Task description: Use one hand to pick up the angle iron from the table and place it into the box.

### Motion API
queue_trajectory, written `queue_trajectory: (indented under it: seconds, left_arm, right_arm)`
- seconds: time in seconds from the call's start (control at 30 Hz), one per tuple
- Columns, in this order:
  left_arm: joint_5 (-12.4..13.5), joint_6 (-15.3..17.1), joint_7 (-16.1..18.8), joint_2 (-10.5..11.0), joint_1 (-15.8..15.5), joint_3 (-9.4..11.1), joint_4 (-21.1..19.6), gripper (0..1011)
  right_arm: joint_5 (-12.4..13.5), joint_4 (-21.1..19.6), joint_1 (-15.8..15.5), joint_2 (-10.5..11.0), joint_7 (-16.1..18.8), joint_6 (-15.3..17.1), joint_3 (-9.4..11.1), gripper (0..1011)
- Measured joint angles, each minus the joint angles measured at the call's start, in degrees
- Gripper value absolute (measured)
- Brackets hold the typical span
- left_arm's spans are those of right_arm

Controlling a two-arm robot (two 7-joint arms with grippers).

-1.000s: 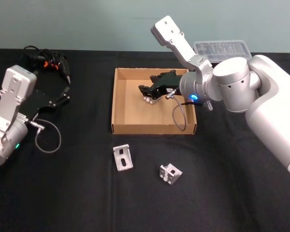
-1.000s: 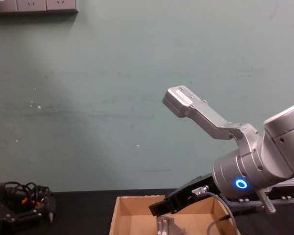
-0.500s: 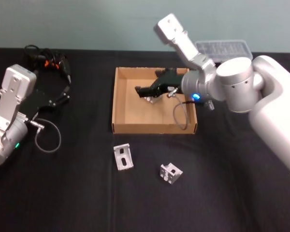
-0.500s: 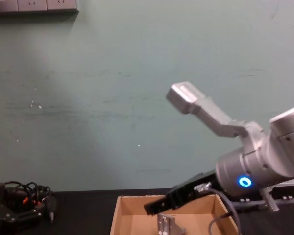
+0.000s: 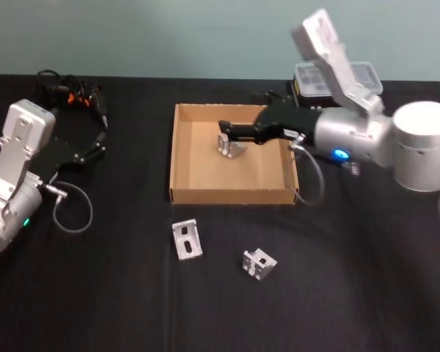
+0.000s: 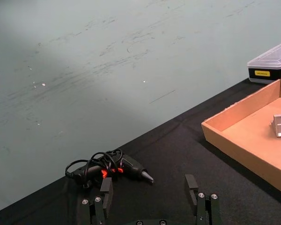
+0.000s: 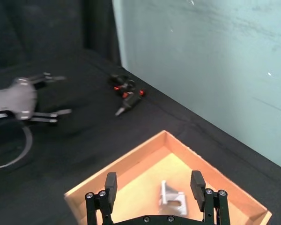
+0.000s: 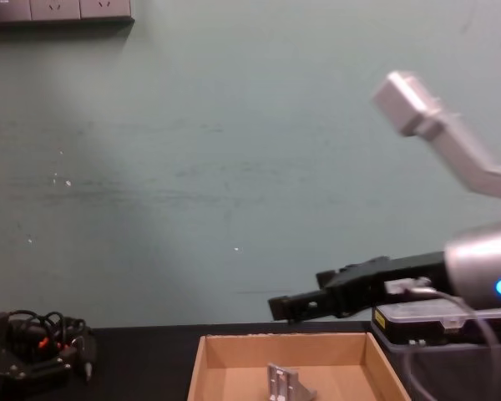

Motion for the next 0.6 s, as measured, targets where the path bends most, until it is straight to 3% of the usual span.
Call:
queue_trajectory:
  seconds: [0.17, 0.3, 0.5, 0.6]
  left_arm:
    - [0.0, 0.0, 0.0, 0.0, 0.0, 0.0, 0.0, 1000]
    - [0.0, 0.0, 0.0, 0.0, 0.0, 0.0, 0.0, 1000]
    - [0.0, 0.0, 0.0, 0.0, 0.0, 0.0, 0.0, 1000]
    - [0.0, 0.0, 0.0, 0.0, 0.0, 0.0, 0.0, 1000]
  right_arm:
    - [2.6, -7.2, -5.3, 5.8, 3.8, -3.3, 1.1, 1004]
    - [4.0, -12.2, -10.9, 11.9, 8.0, -9.5, 1.4, 1004]
    - [5.6, -15.5, -16.7, 17.7, 11.0, -15.5, 2.0, 1004]
    - [4.9, -16.3, -18.5, 20.3, 12.8, -19.1, 1.4, 1004]
